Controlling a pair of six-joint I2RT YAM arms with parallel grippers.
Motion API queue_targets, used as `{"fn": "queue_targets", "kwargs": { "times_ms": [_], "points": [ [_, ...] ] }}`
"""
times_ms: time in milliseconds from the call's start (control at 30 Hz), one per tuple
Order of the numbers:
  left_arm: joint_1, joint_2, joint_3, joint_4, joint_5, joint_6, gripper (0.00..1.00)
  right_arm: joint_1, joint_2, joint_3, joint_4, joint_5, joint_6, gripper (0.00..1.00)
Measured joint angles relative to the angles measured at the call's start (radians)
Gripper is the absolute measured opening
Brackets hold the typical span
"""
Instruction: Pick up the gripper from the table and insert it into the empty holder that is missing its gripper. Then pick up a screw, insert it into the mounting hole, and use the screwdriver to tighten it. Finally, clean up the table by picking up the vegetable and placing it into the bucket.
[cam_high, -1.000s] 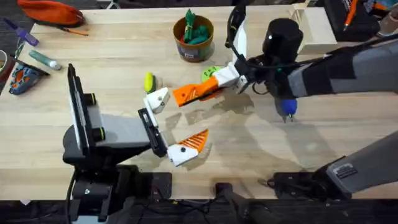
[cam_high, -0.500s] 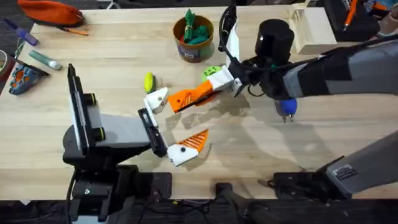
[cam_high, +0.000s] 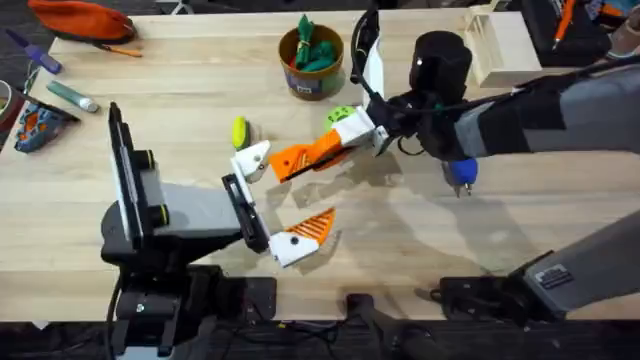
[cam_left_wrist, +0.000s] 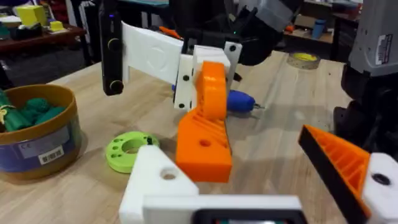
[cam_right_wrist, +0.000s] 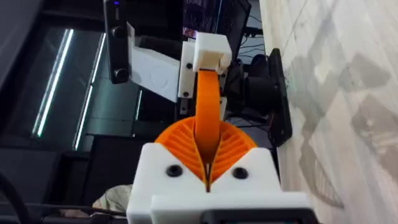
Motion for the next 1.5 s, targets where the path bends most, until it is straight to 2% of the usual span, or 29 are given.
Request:
{"fn": "queue_targets", "kwargs": {
  "times_ms": [667,1300,1500],
  "points": [
    [0.0,0.0,0.0,0.002,-0.008,-0.003,0.987,0.011,0.037,0.067,-0.033,0.0,0.001,0.008],
    [0.0,0.0,0.0,0.002,-0.008,-0.003,0.986,0.037,0.038,0.069,-0.036,0.002,-0.006,0.008],
    [0.0,0.0,0.0,0.002,-0.008,-0.003,0.985,0.037,0.073,0.103,-0.036,0.001,-0.015,0.008]
  ]
}}
